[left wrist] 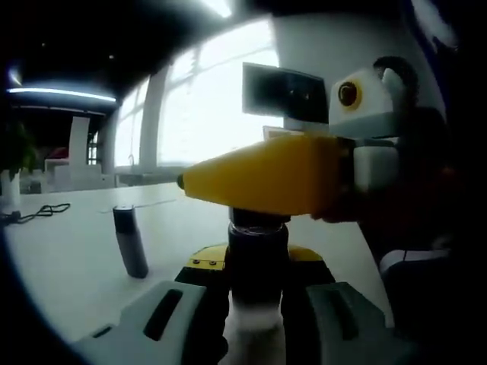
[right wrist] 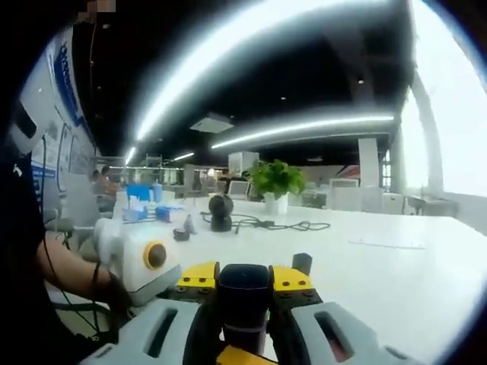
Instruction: Pick up cosmetic bottle twist off cap place on table pick up cap screw tight cap place on table
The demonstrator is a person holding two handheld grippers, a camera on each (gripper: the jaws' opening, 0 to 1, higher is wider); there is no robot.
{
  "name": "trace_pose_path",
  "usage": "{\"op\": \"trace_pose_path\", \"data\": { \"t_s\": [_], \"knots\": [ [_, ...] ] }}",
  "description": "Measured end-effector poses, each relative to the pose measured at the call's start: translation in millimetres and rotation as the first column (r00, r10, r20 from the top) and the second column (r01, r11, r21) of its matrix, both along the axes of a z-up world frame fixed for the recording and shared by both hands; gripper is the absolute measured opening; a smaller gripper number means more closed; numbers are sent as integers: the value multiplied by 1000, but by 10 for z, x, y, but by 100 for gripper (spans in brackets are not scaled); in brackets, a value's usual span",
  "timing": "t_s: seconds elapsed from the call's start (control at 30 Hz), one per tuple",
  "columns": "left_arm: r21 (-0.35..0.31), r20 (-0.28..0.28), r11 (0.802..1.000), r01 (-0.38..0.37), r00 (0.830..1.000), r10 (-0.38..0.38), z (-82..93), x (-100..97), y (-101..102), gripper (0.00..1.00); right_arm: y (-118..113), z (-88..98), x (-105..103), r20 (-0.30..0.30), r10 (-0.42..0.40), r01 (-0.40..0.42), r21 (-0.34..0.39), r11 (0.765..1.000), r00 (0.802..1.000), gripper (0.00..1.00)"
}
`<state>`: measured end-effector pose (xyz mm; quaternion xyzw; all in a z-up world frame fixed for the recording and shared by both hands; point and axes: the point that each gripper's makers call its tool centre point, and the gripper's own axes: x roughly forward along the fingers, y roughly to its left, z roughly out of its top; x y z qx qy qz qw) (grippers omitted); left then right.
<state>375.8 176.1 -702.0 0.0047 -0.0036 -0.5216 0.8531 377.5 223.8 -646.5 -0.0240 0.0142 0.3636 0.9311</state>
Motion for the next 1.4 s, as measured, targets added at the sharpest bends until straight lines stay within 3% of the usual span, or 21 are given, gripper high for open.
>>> {"op": "trace_pose_path", "data": {
  "t_s": [0.33, 0.43, 0.6, 0.77, 0.93, 1.4],
  "knots": [
    [0, -6, 1000, 7, 1000, -7, 0, -13, -6, 15, 34, -5, -24, -16, 132, -132, 9, 991, 991, 17],
    [1, 1, 1000, 13, 1000, -13, 3, -24, -11, 15, 62, 6, -73, 15, 208, -208, -9, 978, 978, 17],
    [3, 6, 1000, 15, 1000, -15, 4, -21, -26, 15, 43, -1, -56, -12, 265, -264, 12, 964, 964, 17],
    [4, 17, 1000, 18, 1000, -18, 8, -29, -31, 15, 73, 4, -104, -12, 356, -356, 22, 934, 934, 17],
    [2, 13, 1000, 18, 1000, -18, 7, -17, -27, 15, 93, 1, -88, -15, 394, -393, 23, 919, 919, 17],
    [-8, -23, 1000, 21, 1000, -21, -2, -5, -20, 15, 130, -9, -104, -37, 529, -527, 42, 849, 848, 17]
  ]
}}
